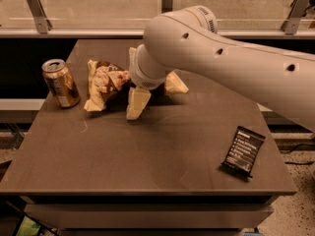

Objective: Move brown chip bag near orange can

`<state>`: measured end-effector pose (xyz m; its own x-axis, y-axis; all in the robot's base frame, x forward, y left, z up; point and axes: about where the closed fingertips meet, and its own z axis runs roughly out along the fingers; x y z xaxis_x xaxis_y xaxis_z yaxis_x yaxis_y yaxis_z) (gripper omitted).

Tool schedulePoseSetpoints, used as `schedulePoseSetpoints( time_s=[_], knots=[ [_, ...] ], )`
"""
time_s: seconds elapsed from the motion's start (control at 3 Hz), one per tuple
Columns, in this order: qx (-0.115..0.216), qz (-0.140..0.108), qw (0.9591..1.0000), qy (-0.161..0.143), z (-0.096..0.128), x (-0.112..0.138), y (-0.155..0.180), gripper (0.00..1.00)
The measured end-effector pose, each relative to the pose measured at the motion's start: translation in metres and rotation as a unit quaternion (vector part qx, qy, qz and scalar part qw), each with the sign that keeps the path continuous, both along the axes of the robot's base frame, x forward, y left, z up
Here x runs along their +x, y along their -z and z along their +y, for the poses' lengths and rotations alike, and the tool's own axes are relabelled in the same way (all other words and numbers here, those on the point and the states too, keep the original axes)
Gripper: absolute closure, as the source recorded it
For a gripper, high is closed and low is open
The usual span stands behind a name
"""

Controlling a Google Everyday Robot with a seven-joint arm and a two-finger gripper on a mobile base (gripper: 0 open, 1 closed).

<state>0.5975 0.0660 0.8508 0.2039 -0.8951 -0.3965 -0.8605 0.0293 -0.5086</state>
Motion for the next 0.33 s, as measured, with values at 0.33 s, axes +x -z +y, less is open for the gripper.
schedulePoseSetpoints(
  time_s=[0.33],
  knots=[
    [0.0, 0.0, 1.0, 0.0, 0.0, 0.0, 0.0, 0.0]
  ],
)
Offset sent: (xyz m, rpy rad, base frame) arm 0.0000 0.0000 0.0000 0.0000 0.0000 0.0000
